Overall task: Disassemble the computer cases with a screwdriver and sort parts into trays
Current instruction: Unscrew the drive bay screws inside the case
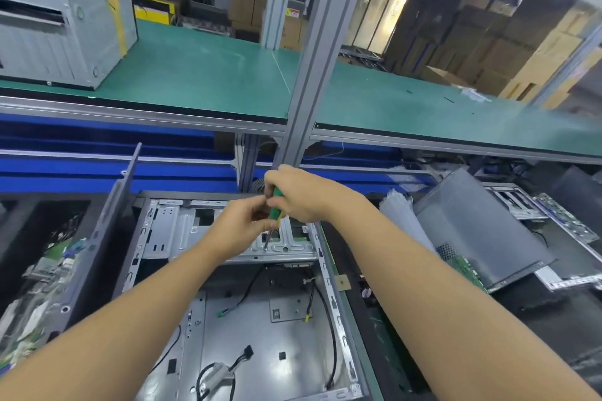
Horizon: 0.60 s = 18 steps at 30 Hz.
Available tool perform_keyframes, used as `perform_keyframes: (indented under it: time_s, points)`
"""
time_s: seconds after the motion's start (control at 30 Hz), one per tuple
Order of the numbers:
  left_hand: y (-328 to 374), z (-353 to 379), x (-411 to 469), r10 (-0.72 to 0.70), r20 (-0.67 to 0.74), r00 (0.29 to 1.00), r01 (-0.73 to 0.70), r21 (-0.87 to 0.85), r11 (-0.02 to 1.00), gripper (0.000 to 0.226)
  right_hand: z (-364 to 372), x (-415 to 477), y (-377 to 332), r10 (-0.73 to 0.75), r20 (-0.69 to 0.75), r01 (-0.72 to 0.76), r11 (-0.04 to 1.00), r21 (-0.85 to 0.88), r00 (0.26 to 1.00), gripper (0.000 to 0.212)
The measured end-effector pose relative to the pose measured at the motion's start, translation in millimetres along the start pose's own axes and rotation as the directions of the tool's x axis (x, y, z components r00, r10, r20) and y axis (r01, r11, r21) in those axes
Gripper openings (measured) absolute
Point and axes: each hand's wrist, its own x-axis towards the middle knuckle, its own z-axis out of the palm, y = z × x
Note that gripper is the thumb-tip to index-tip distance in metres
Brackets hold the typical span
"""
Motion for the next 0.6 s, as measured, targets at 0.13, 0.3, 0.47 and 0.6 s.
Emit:
perform_keyframes:
  time_s: [0.13,0.3,0.47,0.6]
  points:
    - [-4.3,6.7,-1.8,0.041,-0.073,0.997,-0.036,0.074,0.997,0.020,-3.2,-3.5,-3.3,0.099,0.020,-0.100,0.994,0.050,0.995,0.038]
    - [-4.2,18.5,-2.3,0.098,-0.136,0.986,-0.077,0.152,0.985,0.022,6.7,4.7,-14.4,0.273,-0.074,-0.282,0.945,-0.163,0.959,0.042]
    - [-4.6,-8.6,6.2,-0.026,0.049,0.998,0.025,0.001,1.000,0.018,0.3,2.7,-12.3,0.055,-0.035,-0.057,0.996,-0.063,0.998,0.015]
    - [-1.6,-10.5,7.0,-0.056,0.159,0.986,0.073,-0.105,0.992,0.015,-2.3,3.4,-6.2,0.005,0.056,-0.004,1.000,-0.021,0.998,0.007]
